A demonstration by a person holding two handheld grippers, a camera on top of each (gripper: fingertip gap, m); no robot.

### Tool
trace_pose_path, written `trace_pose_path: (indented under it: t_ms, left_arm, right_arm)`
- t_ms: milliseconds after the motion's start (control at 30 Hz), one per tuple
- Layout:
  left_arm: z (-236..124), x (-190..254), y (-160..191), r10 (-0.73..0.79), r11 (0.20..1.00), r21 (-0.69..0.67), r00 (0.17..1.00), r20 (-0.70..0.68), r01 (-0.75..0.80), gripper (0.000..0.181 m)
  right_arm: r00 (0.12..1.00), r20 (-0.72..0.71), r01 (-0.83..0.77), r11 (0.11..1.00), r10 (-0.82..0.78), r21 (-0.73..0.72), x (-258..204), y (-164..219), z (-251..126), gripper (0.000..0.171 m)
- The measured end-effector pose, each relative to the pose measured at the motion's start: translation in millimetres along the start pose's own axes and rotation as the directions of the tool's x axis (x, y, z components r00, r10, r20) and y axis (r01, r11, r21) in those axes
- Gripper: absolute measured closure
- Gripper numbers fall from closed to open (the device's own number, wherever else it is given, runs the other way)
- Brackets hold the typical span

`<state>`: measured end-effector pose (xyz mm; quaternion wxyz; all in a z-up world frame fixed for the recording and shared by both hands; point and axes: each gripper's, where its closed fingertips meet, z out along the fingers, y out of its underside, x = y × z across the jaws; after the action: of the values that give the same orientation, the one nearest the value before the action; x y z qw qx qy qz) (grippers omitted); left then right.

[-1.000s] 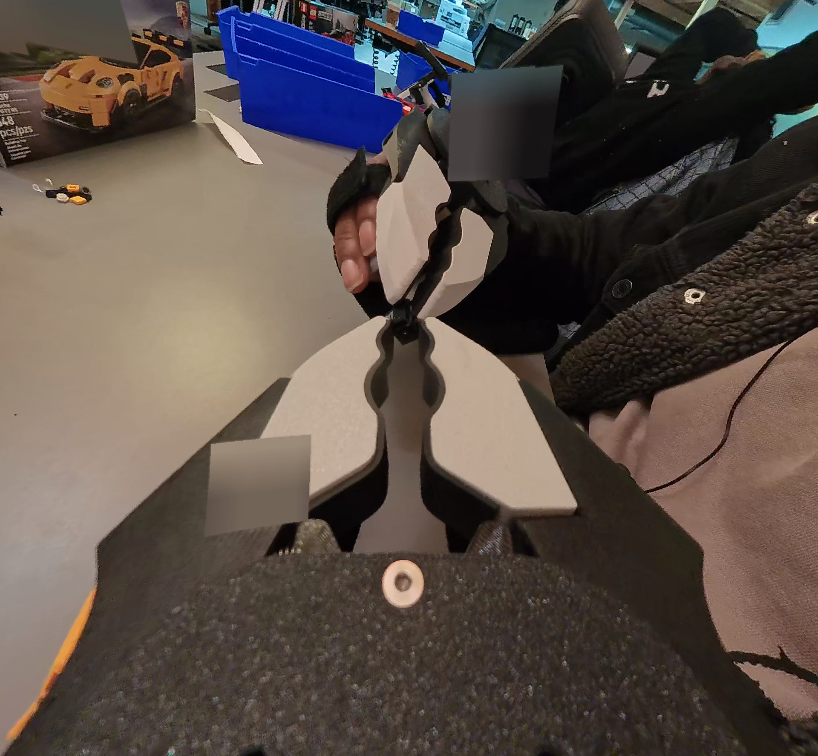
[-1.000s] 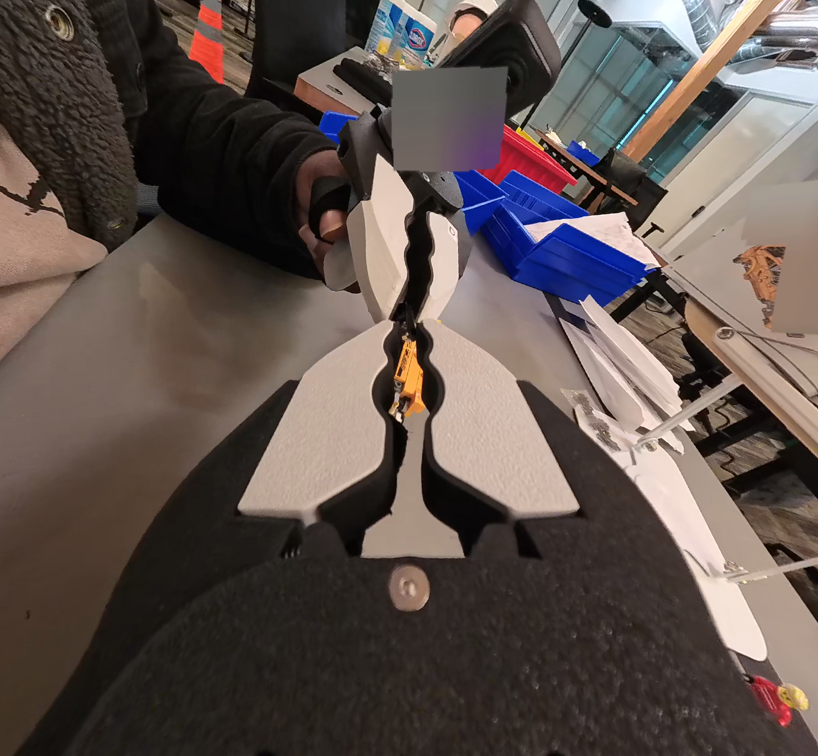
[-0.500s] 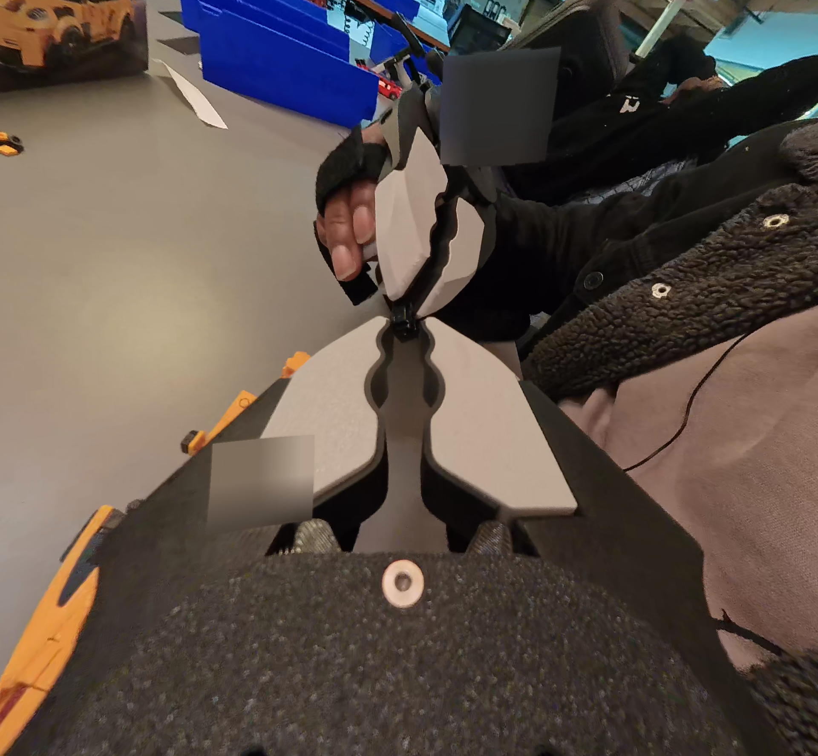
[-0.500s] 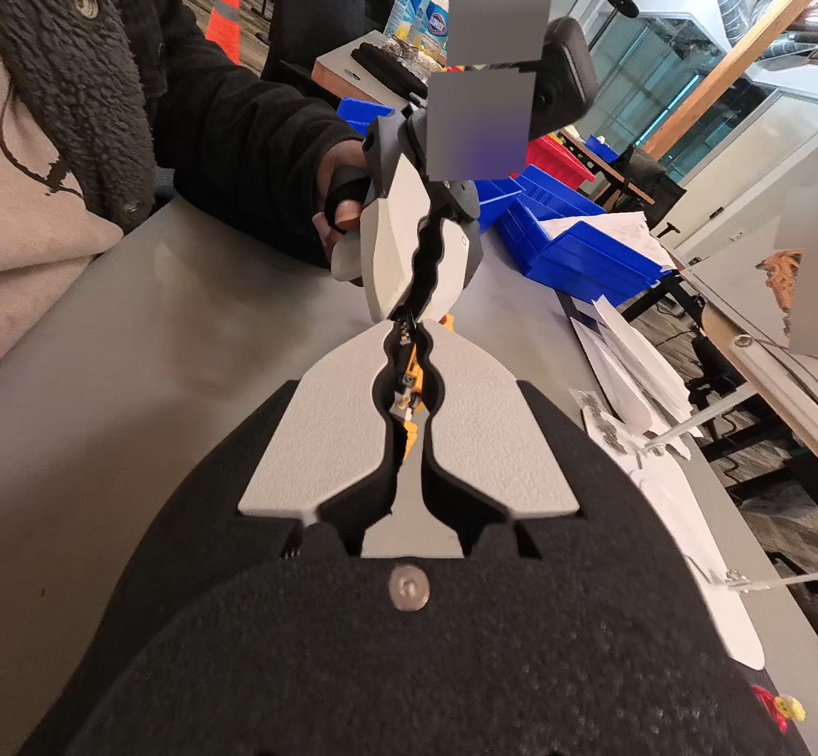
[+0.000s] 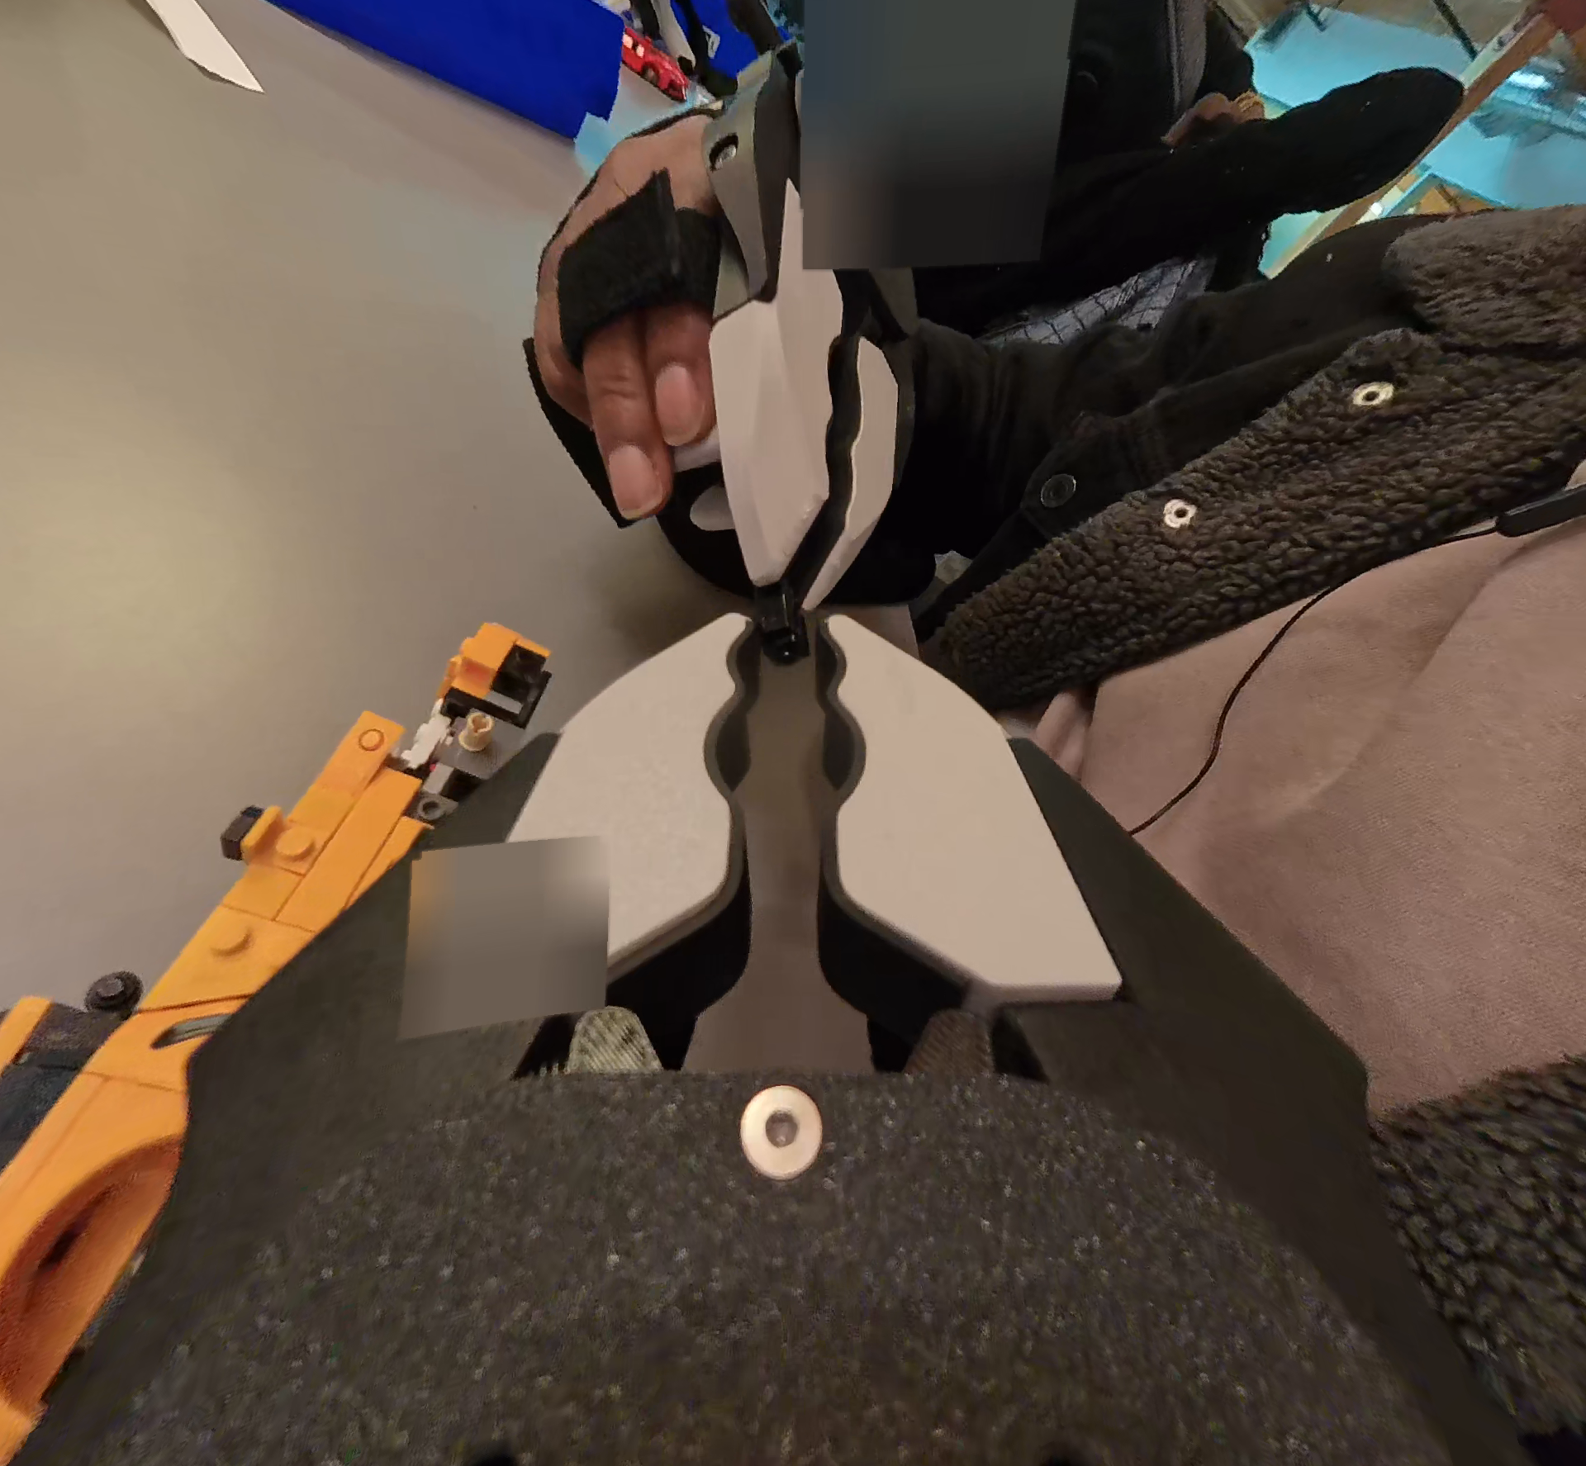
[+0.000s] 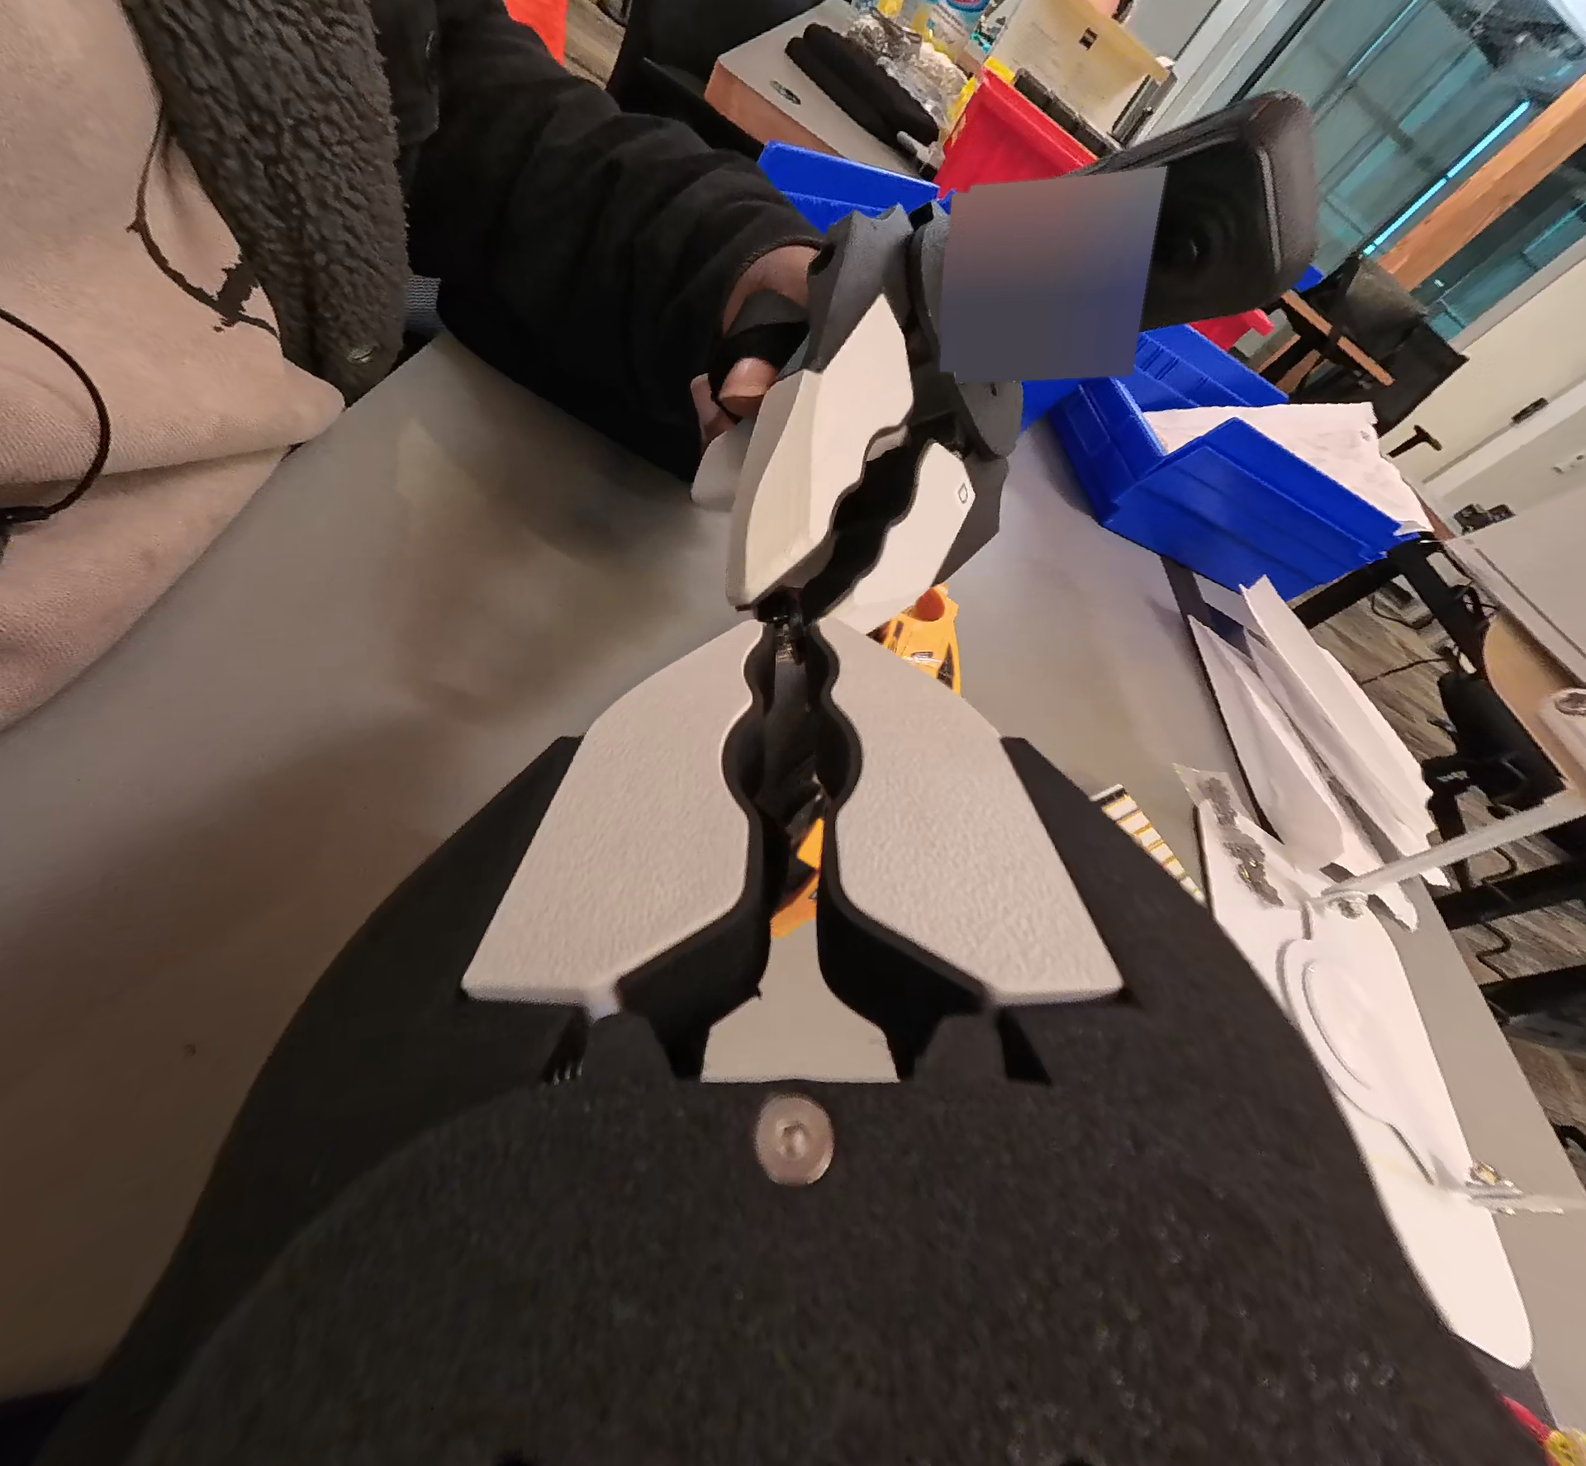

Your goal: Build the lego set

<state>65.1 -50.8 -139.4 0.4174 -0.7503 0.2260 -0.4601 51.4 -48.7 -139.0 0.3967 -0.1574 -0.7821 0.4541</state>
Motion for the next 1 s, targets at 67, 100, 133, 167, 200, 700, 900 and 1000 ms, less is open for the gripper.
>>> trace_pose_path:
  t_ms: [67, 100, 133, 167, 200, 700, 900, 1000]
  left_arm:
    - [3, 0, 4, 0.002, 1.0, -0.026, 1.0, 0.004, -0.001, 0.171]
    - [3, -1, 5, 0.001, 0.999, -0.032, 1.0, 0.006, -0.001, 0.171]
    - [3, -1, 5, 0.001, 0.999, -0.032, 1.0, 0.008, -0.001, 0.172]
    - [3, -1, 5, 0.001, 1.0, -0.029, 1.0, 0.009, 0.0, 0.172]
    - [3, -1, 4, -0.001, 1.0, -0.027, 1.0, 0.008, 0.001, 0.172]
    - [1, 1, -3, -0.037, 0.999, 0.027, 0.999, -0.031, 0.038, 0.172]
    - [1, -1, -4, -0.03, 0.999, 0.036, 0.999, -0.016, 0.031, 0.172]
    - [-2, -4, -5, -0.022, 0.999, 0.045, 1.0, 0.004, 0.021, 0.172]
  right_arm:
    - [1.0, 0.008, 0.001, 1.0, -0.001, -0.004, -2, 0, 1, 0.165]
    - [1.0, 0.01, 0.002, 1.0, -0.002, -0.006, -2, 0, 1, 0.165]
    - [1.0, 0.009, 0.002, 1.0, -0.002, -0.007, -2, 1, 1, 0.165]
    - [1.0, 0.007, 0.0, 1.0, 0.0, -0.005, -1, 1, 1, 0.165]
    - [1.0, 0.006, -0.003, 1.0, 0.003, -0.002, -1, 0, 0, 0.165]
    - [0.999, -0.007, -0.044, 0.999, 0.044, 0.031, 3, -4, -1, 0.165]
    - [0.997, -0.011, -0.073, 0.997, 0.073, 0.026, 5, -2, -1, 0.165]
    - [0.996, -0.022, -0.089, 0.996, 0.09, 0.021, 9, -1, -2, 0.165]
